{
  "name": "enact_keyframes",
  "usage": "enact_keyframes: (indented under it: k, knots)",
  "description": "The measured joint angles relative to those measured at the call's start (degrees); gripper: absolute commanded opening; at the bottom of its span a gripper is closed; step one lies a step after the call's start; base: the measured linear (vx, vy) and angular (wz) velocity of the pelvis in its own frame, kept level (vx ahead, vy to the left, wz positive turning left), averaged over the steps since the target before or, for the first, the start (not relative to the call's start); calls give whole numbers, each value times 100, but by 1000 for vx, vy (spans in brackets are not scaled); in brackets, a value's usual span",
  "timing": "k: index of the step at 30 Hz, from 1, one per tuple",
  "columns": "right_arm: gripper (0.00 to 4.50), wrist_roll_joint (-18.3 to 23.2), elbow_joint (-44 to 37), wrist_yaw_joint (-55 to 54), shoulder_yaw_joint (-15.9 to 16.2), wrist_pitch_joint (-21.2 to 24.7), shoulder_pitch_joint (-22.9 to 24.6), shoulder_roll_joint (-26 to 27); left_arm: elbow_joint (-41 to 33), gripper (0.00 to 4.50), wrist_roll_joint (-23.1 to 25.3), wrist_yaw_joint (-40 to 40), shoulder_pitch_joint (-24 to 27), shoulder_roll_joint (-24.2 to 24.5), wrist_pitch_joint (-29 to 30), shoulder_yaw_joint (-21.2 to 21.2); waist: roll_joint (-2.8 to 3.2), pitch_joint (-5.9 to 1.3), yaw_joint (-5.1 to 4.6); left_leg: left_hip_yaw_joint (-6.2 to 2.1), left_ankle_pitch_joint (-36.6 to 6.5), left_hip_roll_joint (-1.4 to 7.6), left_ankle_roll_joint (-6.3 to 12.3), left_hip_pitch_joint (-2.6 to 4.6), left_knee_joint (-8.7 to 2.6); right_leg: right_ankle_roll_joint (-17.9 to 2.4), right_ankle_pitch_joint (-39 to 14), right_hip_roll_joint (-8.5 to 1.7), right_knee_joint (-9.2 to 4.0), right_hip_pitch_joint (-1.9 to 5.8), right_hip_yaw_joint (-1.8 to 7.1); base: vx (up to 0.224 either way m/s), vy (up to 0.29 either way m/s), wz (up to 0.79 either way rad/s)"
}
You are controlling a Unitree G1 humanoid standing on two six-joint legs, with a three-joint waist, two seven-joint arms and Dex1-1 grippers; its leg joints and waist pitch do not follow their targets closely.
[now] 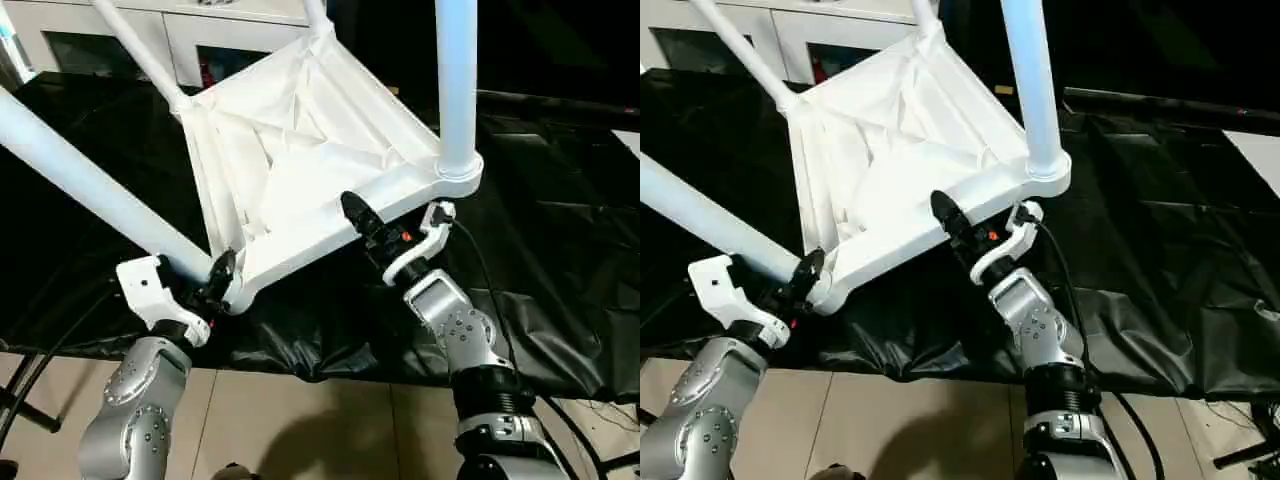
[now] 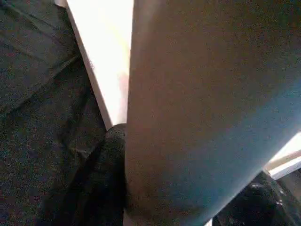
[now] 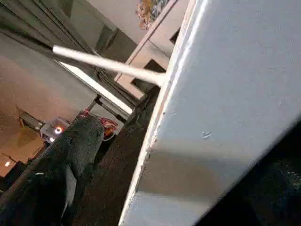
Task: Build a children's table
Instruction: Flip table
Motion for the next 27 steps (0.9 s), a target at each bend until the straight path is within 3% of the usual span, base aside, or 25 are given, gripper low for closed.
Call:
enact_keyframes:
  k: [18, 19, 27]
  knots:
    - [283, 7, 558, -45, -363, 33, -190, 18, -38, 213, 140, -563, 261, 161, -317, -365, -13, 8, 13, 4, 11, -1, 3, 0, 1, 1, 8, -2, 10, -6, 4, 0, 0, 0]
    - [256, 6, 592, -49, -371, 22, -193, 10, -35, 213, 169, -596, 268, 187, -332, -394, -15, 9, 9, 4, 11, -1, 2, 0, 1, 1, 8, -2, 12, -7, 4, 0, 0, 0]
    - [226, 69, 978, -100, -573, 28, -356, -52, -18, 213, 339, -815, 281, 382, -385, -520, -17, 11, -12, 8, 15, -1, 0, -2, 1, -1, 8, -1, 25, -20, 11, 0, 0, 0]
